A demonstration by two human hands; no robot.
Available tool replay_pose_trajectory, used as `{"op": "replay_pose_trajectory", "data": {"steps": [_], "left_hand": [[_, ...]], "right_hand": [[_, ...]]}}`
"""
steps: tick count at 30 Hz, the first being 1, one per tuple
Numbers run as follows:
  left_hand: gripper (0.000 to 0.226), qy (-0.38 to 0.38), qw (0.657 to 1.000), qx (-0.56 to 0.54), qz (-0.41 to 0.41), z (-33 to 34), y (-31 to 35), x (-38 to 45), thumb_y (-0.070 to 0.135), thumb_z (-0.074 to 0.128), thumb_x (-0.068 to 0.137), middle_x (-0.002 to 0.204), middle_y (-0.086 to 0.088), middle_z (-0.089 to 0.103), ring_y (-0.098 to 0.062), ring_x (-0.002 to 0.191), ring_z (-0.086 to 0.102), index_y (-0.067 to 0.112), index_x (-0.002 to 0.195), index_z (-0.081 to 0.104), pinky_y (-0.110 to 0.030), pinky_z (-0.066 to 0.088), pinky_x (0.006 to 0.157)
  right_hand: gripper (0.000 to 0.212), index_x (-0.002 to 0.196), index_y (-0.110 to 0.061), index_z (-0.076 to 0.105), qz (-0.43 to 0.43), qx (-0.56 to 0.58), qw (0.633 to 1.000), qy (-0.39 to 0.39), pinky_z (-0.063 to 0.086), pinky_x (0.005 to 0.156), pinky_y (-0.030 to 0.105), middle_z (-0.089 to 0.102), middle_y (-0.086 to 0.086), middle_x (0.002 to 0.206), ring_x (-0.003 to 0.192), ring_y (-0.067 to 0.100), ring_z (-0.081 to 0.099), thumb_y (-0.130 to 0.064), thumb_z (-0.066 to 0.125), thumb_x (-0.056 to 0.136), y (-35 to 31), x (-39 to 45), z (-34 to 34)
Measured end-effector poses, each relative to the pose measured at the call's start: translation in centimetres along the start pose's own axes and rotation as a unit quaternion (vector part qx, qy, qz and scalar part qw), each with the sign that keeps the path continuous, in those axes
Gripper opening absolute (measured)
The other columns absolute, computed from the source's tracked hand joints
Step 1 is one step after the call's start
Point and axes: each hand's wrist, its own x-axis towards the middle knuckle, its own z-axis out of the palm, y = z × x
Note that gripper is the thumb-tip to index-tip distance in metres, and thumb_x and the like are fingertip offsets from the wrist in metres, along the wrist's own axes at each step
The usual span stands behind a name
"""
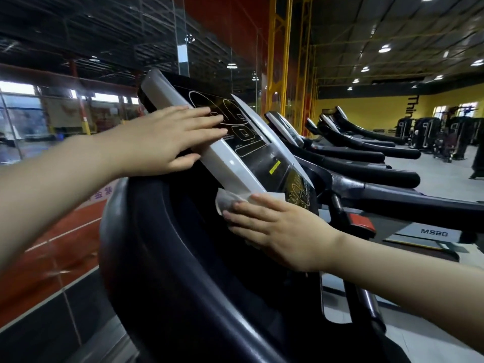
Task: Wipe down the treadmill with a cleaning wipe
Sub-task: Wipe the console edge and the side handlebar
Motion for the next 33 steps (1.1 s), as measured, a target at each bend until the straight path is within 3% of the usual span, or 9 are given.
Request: {"op": "replay_pose_trajectory", "data": {"steps": [6, 10, 16, 19, 21, 26, 28, 30, 33], "left_hand": [[0.059, 0.018, 1.0, -0.001, -0.002, -0.4, 0.3, 0.0, 0.046, 0.034, 0.096, 0.159, 0.004, 0.028, -0.019, 0.147, 0.025, 0.029, 0.153, 0.029, -0.047, 0.027, 0.117], [0.063, 0.019, 0.999, -0.038, -0.027, -0.7, 0.9, -0.1, 0.025, 0.06, 0.091, 0.158, 0.008, 0.029, -0.017, 0.148, 0.024, 0.029, 0.15, 0.037, -0.047, 0.026, 0.118], [0.045, 0.051, 0.963, -0.218, -0.147, -1.0, 3.6, -1.2, 0.032, 0.051, 0.096, 0.155, 0.016, 0.031, -0.001, 0.148, 0.015, 0.034, 0.14, 0.049, -0.029, 0.015, 0.12], [0.032, 0.122, 0.907, -0.318, -0.246, -1.1, 4.6, -2.4, 0.023, 0.053, 0.094, 0.142, 0.017, 0.051, 0.006, 0.136, 0.037, 0.039, 0.121, 0.06, -0.014, 0.026, 0.113], [0.027, 0.162, 0.848, -0.368, -0.344, -0.8, 4.9, -2.9, 0.025, 0.055, 0.09, 0.127, 0.016, 0.062, -0.001, 0.121, 0.054, 0.041, 0.109, 0.066, -0.024, 0.037, 0.109], [0.025, 0.167, 0.769, -0.406, -0.465, -0.1, 4.6, -3.1, 0.029, 0.054, 0.084, 0.107, 0.018, 0.065, -0.009, 0.108, 0.058, 0.039, 0.104, 0.067, -0.03, 0.043, 0.096], [0.025, 0.176, 0.762, -0.41, -0.469, -0.2, 4.7, -2.9, 0.025, 0.054, 0.088, 0.108, 0.017, 0.064, -0.008, 0.107, 0.056, 0.036, 0.105, 0.068, -0.026, 0.04, 0.09], [0.025, 0.171, 0.762, -0.404, -0.476, -0.4, 4.8, -2.9, 0.024, 0.052, 0.09, 0.111, 0.017, 0.063, -0.007, 0.108, 0.055, 0.034, 0.107, 0.068, -0.026, 0.038, 0.088], [0.023, 0.159, 0.768, -0.412, -0.464, -0.6, 4.8, -3.0, 0.029, 0.051, 0.087, 0.11, 0.02, 0.063, -0.006, 0.109, 0.055, 0.037, 0.103, 0.066, -0.027, 0.039, 0.089]], "right_hand": [[0.051, 0.148, -0.018, 0.041, -0.086, -0.01, 0.996, -0.02, 0.003, 0.122, 0.043, 0.023, -0.002, 0.161, 0.15, 0.019, 0.013, -0.022, 0.03, 0.098, -1.3, -8.0, 2.7], [0.04, 0.132, -0.024, 0.06, -0.14, 0.001, 0.99, -0.024, 0.011, 0.121, 0.039, 0.037, -0.009, 0.154, 0.147, 0.012, 0.023, -0.022, 0.036, 0.1, 0.0, -9.3, 3.1], [0.037, 0.132, -0.017, 0.057, -0.081, 0.141, 0.987, -0.008, 0.028, 0.116, 0.028, 0.06, -0.004, 0.135, 0.13, 0.012, 0.05, -0.017, 0.044, 0.097, -1.7, -9.1, 0.8], [0.025, 0.113, -0.013, 0.059, -0.023, 0.205, 0.978, 0.024, 0.048, 0.097, 0.03, 0.067, 0.0, 0.114, 0.111, 0.018, 0.062, -0.017, 0.039, 0.099, -4.4, -7.3, -0.8], [0.024, 0.105, -0.013, 0.058, -0.027, 0.178, 0.983, 0.039, 0.051, 0.086, 0.034, 0.065, 0.002, 0.103, 0.099, 0.023, 0.061, -0.016, 0.035, 0.1, -5.5, -5.3, -1.5], [0.016, 0.085, -0.014, 0.055, 0.029, 0.095, 0.992, 0.082, 0.045, 0.049, 0.032, 0.058, 0.006, 0.08, 0.061, 0.023, 0.056, -0.01, 0.039, 0.086, -6.8, 2.2, -0.9], [0.022, 0.079, -0.016, 0.058, 0.084, 0.061, 0.992, 0.073, 0.027, 0.037, 0.026, 0.061, 0.008, 0.075, 0.048, 0.02, 0.056, -0.008, 0.037, 0.08, -6.5, 5.9, -0.8], [0.027, 0.074, -0.017, 0.061, 0.131, 0.033, 0.988, 0.079, 0.012, 0.038, 0.024, 0.064, 0.01, 0.073, 0.041, 0.017, 0.054, -0.007, 0.036, 0.077, -5.7, 9.5, -1.2], [0.03, 0.071, -0.016, 0.062, 0.177, 0.021, 0.979, 0.103, 0.012, 0.041, 0.025, 0.066, 0.008, 0.071, 0.042, 0.015, 0.055, -0.005, 0.035, 0.077, -4.6, 13.8, -1.5]]}}
